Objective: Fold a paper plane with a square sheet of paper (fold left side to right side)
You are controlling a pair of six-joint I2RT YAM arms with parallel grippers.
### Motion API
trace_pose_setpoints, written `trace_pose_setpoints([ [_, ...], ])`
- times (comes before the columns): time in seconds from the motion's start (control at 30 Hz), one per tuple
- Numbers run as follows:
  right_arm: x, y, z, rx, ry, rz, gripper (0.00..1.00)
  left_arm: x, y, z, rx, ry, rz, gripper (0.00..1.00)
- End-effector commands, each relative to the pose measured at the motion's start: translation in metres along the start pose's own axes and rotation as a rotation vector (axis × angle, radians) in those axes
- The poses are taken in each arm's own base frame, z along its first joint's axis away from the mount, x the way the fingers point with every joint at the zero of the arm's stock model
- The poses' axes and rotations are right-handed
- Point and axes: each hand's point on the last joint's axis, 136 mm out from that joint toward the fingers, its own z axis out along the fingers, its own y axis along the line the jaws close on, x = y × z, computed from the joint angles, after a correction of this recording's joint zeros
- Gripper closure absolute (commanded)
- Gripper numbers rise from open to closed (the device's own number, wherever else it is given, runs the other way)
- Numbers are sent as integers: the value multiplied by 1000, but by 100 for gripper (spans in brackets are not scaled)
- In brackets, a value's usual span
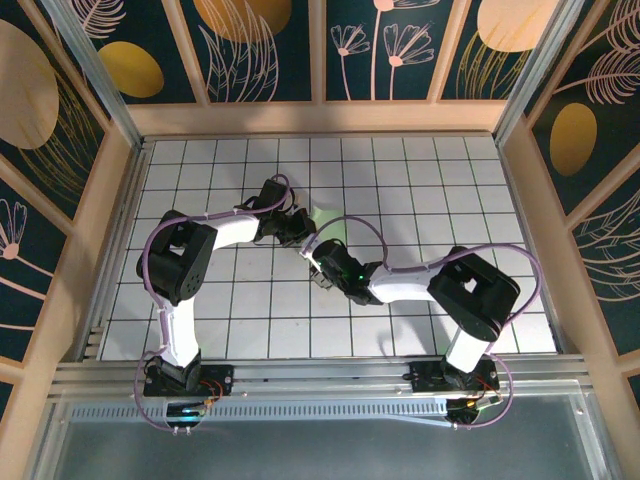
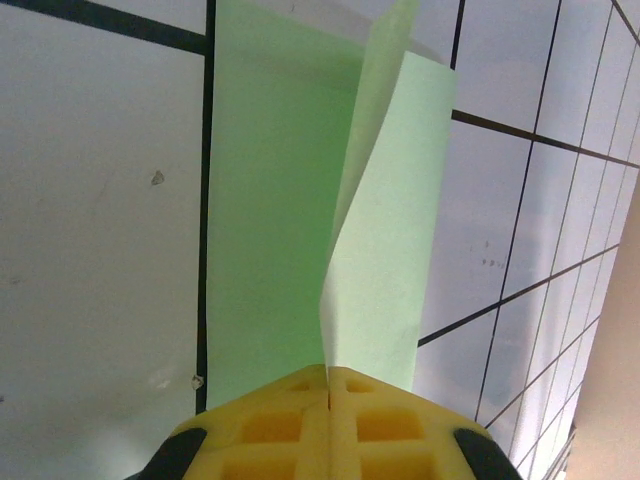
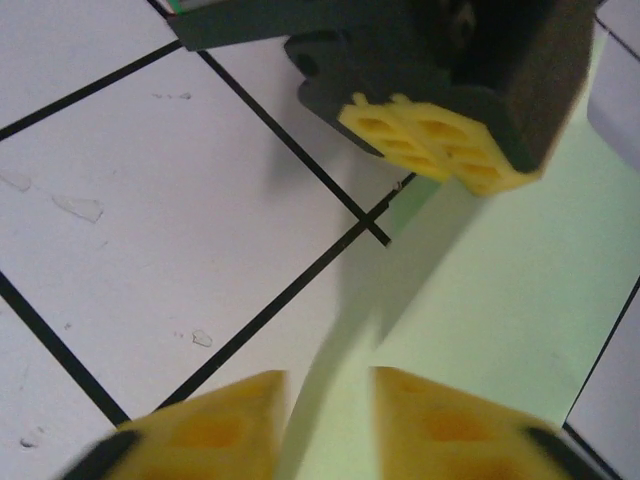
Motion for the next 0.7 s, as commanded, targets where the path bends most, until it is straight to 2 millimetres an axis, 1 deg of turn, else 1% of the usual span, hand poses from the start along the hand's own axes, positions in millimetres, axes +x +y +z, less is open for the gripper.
trace_pose_setpoints([
  [0.0,3,0,-3,-10,2,29,93,-6,-3,-7,-10,-12,19,89],
  [0.03,6,0,-4,-21,10,42,100,-8,-2,-8,-9,-16,18,84],
  [0.1,9,2,-5,-56,23,76,100,-13,-1,-13,-11,-26,22,76],
  [0.17,10,6,-7,-106,28,112,100,-20,1,-23,-23,-46,33,70],
  [0.23,8,9,-9,-167,35,164,100,-27,4,-35,-44,-71,45,66],
  [0.3,6,15,-11,-260,48,232,100,-33,2,-49,-52,-101,64,65],
  [0.37,5,19,-13,-336,60,288,100,-36,-4,-57,-50,-114,97,66],
  [0.47,4,23,-16,-446,74,371,100,-32,-17,-57,9,-82,139,75],
  [0.57,2,22,-18,-510,73,429,100,-26,-25,-47,45,-42,171,82],
  [0.67,0,25,-18,-553,73,456,100,-19,-27,-30,39,9,194,86],
])
